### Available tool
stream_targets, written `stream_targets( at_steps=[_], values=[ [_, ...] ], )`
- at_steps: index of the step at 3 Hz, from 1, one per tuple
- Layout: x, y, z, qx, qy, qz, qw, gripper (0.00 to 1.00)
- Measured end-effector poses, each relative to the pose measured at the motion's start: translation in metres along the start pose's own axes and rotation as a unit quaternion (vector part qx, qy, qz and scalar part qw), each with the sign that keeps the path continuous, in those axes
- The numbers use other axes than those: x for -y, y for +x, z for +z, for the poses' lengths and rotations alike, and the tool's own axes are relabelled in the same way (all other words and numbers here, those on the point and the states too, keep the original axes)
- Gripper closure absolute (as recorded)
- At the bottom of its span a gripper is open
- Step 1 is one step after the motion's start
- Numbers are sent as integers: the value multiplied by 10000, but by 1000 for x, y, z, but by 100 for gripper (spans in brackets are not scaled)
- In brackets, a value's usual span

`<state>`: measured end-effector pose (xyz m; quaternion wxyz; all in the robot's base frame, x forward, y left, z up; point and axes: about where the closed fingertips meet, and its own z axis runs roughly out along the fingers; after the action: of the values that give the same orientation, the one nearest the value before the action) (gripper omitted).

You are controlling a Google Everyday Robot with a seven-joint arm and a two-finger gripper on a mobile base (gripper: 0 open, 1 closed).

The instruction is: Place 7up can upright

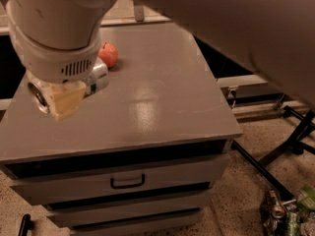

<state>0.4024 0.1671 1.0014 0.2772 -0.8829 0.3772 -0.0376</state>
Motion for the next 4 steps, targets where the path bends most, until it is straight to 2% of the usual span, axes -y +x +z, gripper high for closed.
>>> stream_targets(
  at_steps=[1, 2, 3, 4],
  values=[
    [1, -1, 0, -8, 6, -12, 10000, 100],
    [5, -5, -1, 274, 240, -43, 9993, 100],
    [10, 20, 16, 908, 733, 160, 9930, 100],
    [32, 32, 32, 1804, 1250, 305, 9751, 100]
  ],
)
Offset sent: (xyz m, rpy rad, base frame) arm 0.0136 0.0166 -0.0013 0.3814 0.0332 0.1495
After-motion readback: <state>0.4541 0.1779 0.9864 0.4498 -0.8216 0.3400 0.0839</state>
